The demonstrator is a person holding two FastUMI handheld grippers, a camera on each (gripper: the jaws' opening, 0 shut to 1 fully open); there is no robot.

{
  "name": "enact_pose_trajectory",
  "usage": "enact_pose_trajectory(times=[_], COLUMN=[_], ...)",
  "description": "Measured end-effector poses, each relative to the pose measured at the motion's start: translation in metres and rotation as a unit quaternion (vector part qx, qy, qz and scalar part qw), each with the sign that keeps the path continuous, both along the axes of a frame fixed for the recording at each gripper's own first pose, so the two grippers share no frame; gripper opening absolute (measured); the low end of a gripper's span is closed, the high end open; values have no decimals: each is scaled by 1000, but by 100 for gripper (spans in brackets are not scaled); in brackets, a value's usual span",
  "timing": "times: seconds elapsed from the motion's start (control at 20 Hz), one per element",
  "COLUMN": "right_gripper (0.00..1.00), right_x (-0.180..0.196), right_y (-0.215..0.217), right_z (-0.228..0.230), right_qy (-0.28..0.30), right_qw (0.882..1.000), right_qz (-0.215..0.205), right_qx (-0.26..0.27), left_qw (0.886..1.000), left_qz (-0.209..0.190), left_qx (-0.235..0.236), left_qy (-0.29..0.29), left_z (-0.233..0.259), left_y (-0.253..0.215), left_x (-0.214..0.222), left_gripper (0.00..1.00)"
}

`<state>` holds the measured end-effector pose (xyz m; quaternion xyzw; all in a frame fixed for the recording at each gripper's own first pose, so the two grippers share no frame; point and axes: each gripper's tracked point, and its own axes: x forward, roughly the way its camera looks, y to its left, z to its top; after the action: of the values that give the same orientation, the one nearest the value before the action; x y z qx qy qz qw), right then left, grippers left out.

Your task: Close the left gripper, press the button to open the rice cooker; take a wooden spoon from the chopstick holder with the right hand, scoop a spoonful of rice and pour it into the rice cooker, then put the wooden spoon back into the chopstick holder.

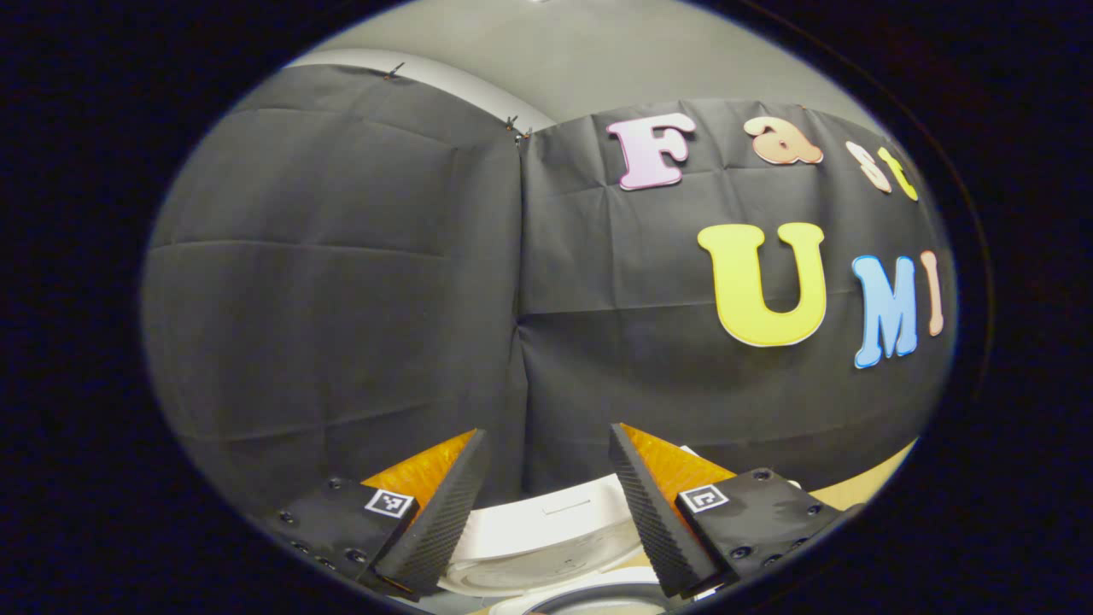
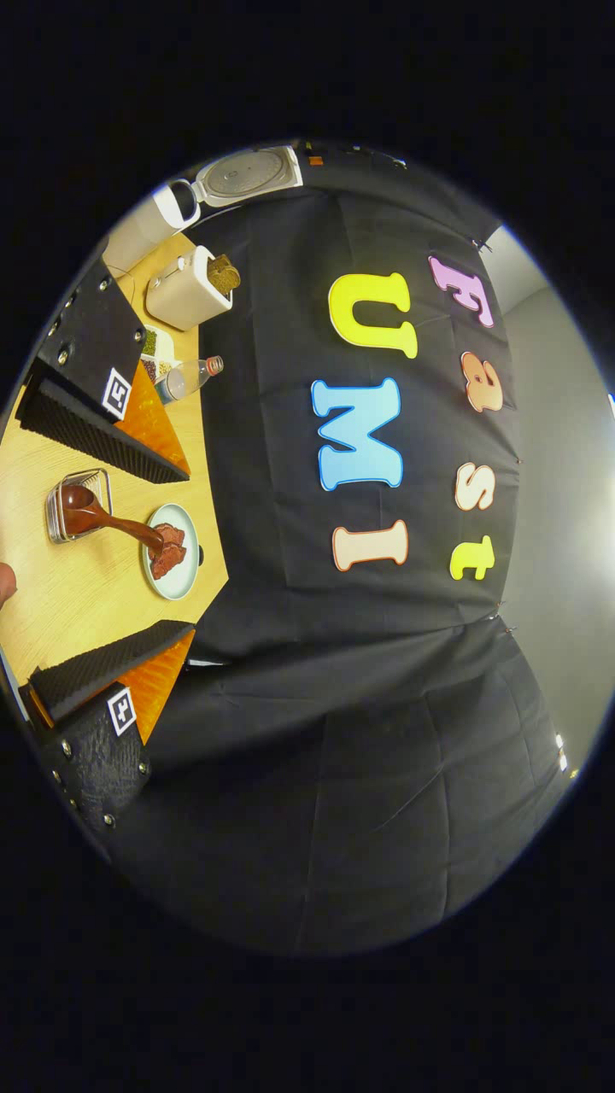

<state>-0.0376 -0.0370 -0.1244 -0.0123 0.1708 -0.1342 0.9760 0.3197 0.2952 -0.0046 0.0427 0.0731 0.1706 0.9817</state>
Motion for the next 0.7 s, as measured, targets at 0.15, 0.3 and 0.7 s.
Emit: enact_pose_trajectory(times=[0.15, 0.3, 0.7], right_gripper=[98, 98, 98], right_x=[-7, -7, 3], right_y=[-5, -8, -21], right_z=[-6, -6, -8], right_qy=[10, 12, 15], right_qw=[1000, 1000, 999], right_qz=[0, 7, 35], right_qx=[-6, -8, 2], left_qw=[1000, 999, 997], left_qz=[5, 7, 6], left_qx=[-8, -26, -53], left_qy=[26, 40, 61], left_z=[-14, -22, -26], left_y=[5, 7, -22], left_x=[5, 7, -26], left_gripper=[97, 97, 98])
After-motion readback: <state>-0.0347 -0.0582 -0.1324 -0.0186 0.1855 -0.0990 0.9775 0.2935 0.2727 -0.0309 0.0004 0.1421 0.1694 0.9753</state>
